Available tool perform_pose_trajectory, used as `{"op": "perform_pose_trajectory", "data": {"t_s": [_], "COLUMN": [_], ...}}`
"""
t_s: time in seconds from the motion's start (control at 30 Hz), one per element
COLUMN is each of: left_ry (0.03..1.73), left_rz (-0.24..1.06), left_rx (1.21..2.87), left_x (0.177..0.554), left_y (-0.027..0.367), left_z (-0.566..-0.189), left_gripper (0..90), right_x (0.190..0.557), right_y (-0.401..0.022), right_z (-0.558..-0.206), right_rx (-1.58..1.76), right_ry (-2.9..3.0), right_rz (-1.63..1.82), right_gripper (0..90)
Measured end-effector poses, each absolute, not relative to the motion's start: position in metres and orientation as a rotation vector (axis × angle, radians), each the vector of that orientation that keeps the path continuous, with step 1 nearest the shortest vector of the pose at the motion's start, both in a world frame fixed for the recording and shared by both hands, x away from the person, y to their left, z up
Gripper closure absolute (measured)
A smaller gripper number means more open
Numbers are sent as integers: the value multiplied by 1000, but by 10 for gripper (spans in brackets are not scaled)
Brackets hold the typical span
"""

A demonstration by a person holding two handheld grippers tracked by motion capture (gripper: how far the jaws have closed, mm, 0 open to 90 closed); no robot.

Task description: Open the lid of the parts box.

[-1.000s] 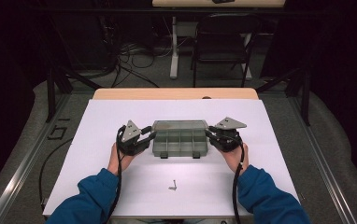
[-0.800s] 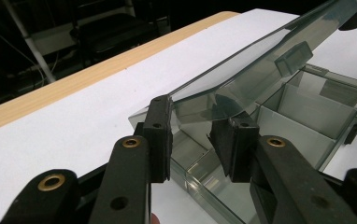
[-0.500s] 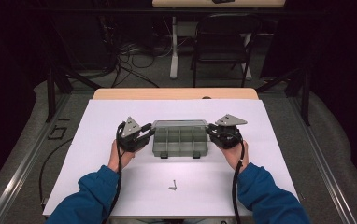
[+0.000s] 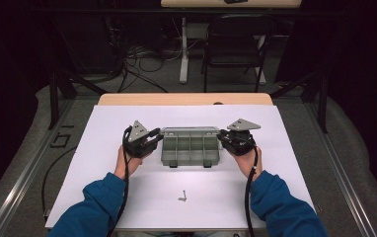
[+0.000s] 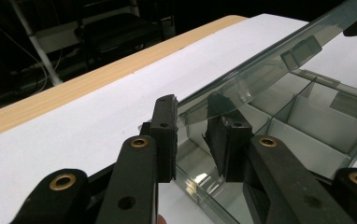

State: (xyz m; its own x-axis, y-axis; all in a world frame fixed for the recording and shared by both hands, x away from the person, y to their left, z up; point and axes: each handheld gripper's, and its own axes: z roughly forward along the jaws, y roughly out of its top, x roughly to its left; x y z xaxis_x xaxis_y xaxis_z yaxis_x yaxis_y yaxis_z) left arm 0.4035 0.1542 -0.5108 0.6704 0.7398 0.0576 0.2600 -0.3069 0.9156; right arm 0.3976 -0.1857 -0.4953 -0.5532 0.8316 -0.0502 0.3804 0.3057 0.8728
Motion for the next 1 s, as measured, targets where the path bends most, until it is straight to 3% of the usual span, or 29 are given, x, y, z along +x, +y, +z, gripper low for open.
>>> {"op": "perform_pose_trajectory", "data": {"t_s": [1.0], "left_ry": [804], "left_rz": [594], "left_rx": [1904], "left_x": [421], "left_y": [153], "left_z": [-500], "left_gripper": [755], "right_x": [416], "right_y": [-183], "right_z": [-489], "right_rx": [1123], "right_ry": [2068], "right_rz": [1180], "right_gripper": [767]}}
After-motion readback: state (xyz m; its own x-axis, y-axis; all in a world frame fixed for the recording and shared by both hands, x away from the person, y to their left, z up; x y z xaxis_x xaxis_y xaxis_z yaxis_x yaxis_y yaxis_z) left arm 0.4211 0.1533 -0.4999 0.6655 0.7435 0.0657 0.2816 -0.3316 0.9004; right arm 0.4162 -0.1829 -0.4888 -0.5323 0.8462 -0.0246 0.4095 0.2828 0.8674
